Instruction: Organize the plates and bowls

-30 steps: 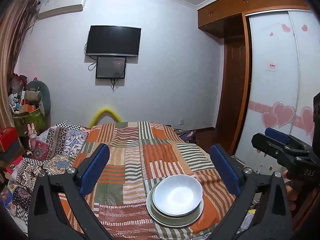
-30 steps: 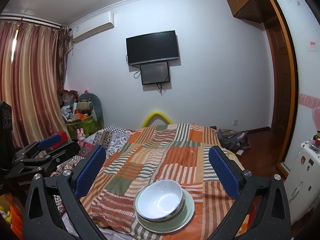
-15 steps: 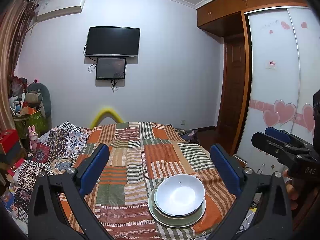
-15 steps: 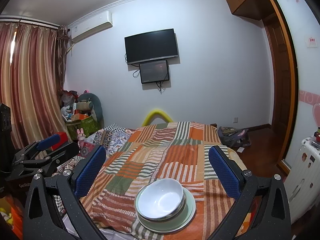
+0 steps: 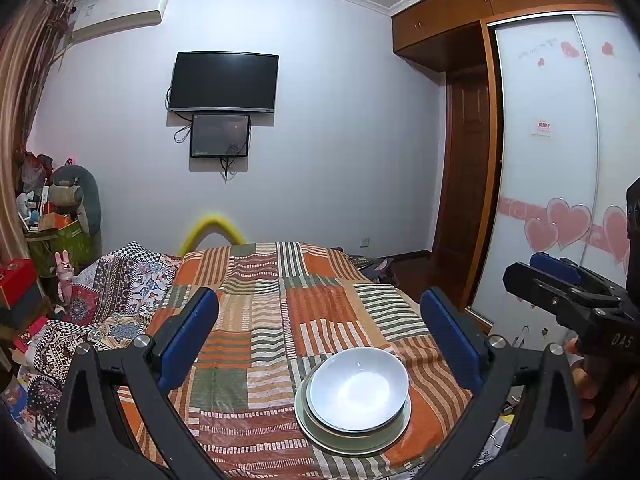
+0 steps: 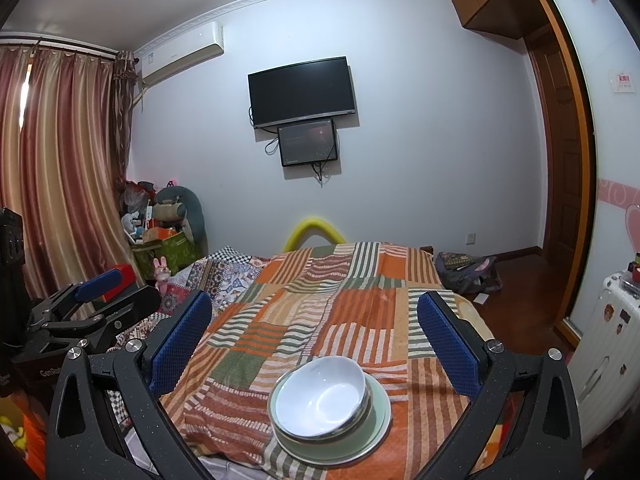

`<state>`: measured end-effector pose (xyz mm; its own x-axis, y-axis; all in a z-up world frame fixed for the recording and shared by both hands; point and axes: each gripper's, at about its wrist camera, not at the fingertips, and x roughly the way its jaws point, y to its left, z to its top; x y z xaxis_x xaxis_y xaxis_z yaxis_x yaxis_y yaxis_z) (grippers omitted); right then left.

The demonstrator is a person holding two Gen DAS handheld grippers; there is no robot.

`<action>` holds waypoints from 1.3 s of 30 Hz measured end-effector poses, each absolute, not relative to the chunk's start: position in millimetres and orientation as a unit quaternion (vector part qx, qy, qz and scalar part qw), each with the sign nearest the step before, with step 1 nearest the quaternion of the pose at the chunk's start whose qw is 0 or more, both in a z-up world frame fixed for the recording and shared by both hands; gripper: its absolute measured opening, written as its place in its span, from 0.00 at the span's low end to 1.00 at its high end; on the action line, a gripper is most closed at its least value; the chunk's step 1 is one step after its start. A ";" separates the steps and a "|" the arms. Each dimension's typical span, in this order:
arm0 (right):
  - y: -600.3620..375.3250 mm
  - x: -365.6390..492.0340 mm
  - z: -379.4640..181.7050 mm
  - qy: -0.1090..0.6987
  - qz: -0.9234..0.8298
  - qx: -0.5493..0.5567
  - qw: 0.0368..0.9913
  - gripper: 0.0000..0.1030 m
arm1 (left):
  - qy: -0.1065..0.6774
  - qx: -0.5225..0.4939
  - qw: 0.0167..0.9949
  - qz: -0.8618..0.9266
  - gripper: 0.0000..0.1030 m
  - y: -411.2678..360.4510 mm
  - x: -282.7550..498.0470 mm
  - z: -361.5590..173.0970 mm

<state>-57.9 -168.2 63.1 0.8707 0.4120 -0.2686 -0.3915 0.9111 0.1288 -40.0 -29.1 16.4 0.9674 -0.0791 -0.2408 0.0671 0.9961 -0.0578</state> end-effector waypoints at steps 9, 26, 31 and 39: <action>-165.3 -61.3 65.0 0.147 0.208 0.033 0.966 0.99 | 0.122 -0.025 0.991 -0.039 1.00 -28.7 -40.0 15.7; -163.3 -61.5 66.8 0.145 0.207 0.032 0.967 0.99 | 0.125 -0.030 0.990 -0.052 1.00 -24.7 -39.6 17.0; -163.3 -61.4 66.7 0.146 0.207 0.032 0.967 0.99 | 0.126 -0.030 0.990 -0.055 1.00 -24.6 -39.8 17.5; -162.2 -60.7 66.8 0.149 0.209 0.033 0.966 0.99 | 0.129 -0.035 0.989 -0.061 1.00 -23.8 -38.5 18.3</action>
